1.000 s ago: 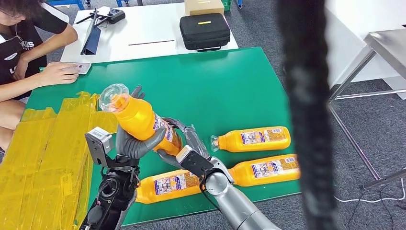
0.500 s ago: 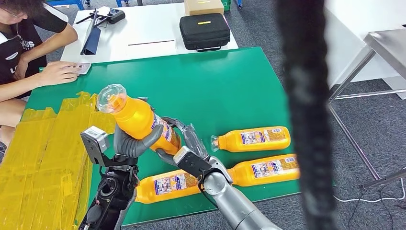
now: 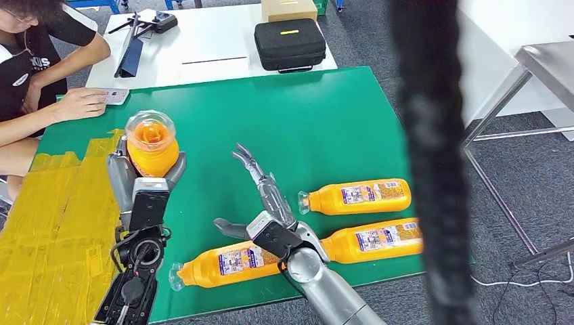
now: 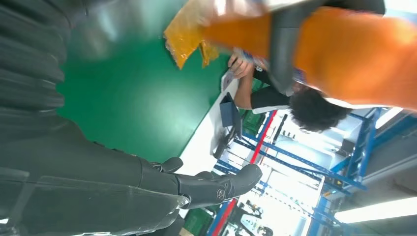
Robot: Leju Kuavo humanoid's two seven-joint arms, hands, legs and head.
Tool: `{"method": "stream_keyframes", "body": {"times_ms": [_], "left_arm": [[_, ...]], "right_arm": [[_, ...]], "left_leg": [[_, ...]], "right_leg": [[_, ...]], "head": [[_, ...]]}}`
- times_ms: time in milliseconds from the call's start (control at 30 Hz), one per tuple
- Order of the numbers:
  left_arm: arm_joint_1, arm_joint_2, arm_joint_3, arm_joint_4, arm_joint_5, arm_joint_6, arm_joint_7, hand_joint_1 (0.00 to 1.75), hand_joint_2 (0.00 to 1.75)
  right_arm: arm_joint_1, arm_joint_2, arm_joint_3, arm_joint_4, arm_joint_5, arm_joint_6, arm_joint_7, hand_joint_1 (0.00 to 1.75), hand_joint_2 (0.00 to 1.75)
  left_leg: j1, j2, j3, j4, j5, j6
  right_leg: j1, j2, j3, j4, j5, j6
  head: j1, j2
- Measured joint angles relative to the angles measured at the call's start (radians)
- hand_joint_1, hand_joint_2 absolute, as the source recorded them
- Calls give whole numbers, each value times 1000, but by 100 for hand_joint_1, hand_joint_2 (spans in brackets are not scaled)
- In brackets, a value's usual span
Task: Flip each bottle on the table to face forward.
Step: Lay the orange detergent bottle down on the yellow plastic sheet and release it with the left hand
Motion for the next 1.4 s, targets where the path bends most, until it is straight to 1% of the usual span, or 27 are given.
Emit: {"method": "stream_keyframes", "body": {"times_ms": [67,133,200,233,267,300,333,367,400,433,467,533,600,733,833,867,967,1000,1133,1233,1300,1333,1400], "left_arm": [[-6,-21,100,9,-245,5,10,175,175],[-11,-41,207,4,-513,7,69,175,175],[-14,-43,288,-8,-756,8,194,175,175],[-15,-27,304,-11,-826,8,289,175,175],[-20,1,300,-6,-867,8,412,175,175],[-29,35,277,9,-875,8,551,175,175],[-45,81,234,37,-872,8,704,175,175],[-66,124,178,77,-868,8,838,175,175],[-87,161,120,121,-866,8,932,175,175],[-106,193,66,166,-865,8,986,175,175],[-121,214,23,209,-865,4,1005,175,175],[-149,237,-31,291,-865,-14,1004,175,175],[-170,242,-55,366,-864,-40,1009,175,175],[-217,243,-66,520,-863,-97,1002,175,175],[-236,242,-66,601,-863,-114,996,175,175],[-240,242,-66,619,-863,-118,993,138,175],[-247,237,-63,659,-863,-142,980,7,175],[-247,235,-61,670,-863,-149,978,0,175],[-247,220,-39,699,-860,-155,968,0,175],[-246,204,1,703,-843,-144,922,0,175],[-244,192,32,701,-812,-135,876,0,175],[-242,185,49,698,-783,-132,841,0,175],[-235,168,87,685,-697,-135,740,0,175]], "right_arm": [[12,-4,3,-34,5,-4,12,0,175],[27,-10,6,-67,11,-11,19,0,175],[40,-18,9,-101,20,-23,25,0,175],[45,-23,11,-117,24,-29,29,0,175],[50,-28,14,-134,27,-36,34,0,175],[54,-34,18,-150,29,-42,38,0,175],[60,-41,21,-167,31,-48,42,0,175],[65,-48,24,-183,33,-54,45,0,175],[69,-54,27,-196,34,-59,47,0,175],[71,-60,29,-208,34,-62,49,0,175],[73,-65,32,-217,35,-65,51,0,175],[76,-73,36,-231,37,-69,54,0,175],[80,-78,37,-239,41,-72,57,0,175],[88,-88,42,-253,54,-73,70,0,175],[90,-92,47,-260,60,-69,77,0,175],[90,-93,48,-261,61,-67,81,0,175],[89,-94,48,-263,71,-54,94,0,175],[89,-94,49,-263,75,-48,98,0,175],[88,-94,52,-263,119,-24,129,0,175],[87,-96,56,-263,188,-5,169,0,175],[84,-99,61,-263,239,7,197,0,175],[83,-102,64,-263,269,14,213,0,175],[78,-109,71,-263,332,33,245,0,175]], "left_leg": [[0,0,0,0,0,0],[0,1,0,0,0,0],[0,1,0,0,0,0],[0,1,0,0,0,0],[0,1,0,0,0,0],[0,1,0,0,0,0],[1,1,0,0,0,-1],[1,1,0,0,1,-1],[1,-1,0,0,1,-2],[2,-2,0,0,2,-2],[2,-3,0,0,2,-2],[2,-2,0,0,3,-2],[2,0,0,0,2,-2],[1,1,-1,0,2,-2],[1,0,-1,0,2,-2],[1,0,-1,0,2,-2],[1,0,-1,0,2,-2],[1,0,-1,0,2,-2],[1,0,-1,0,2,-2],[1,0,-1,0,2,-2],[1,0,-1,0,2,-2],[1,0,-1,0,2,-2],[1,0,-1,0,2,-2]], "right_leg": [[0,0,0,0,0,0],[0,1,0,0,0,0],[0,1,0,0,0,0],[0,1,-1,0,0,0],[0,1,-1,0,0,0],[0,1,-2,0,0,0],[0,1,-2,0,0,0],[0,0,-2,0,0,-1],[1,-1,-2,0,0,-1],[1,-2,-1,0,0,-1],[2,-2,-1,0,0,-1],[2,-2,0,0,0,-1],[2,-1,-1,0,1,-2],[2,-1,-1,0,2,-2],[2,-1,-1,0,2,-3],[2,-1,-1,0,2,-3],[2,-1,-1,0,2,-3],[2,-1,-1,0,2,-3],[2,-1,-1,0,2,-3],[2,-1,-1,0,2,-3],[2,-1,-1,0,2,-3],[2,-1,-1,0,2,-3],[2,-1,-1,0,2,-3]], "head": [[0,0],[0,0],[0,0],[0,0],[0,0],[0,0],[0,0],[0,0],[0,0],[0,0],[0,0],[0,0],[0,0],[0,0],[0,0],[0,0],[0,0],[0,0],[0,0],[0,0],[0,0],[0,0],[0,0]]}}
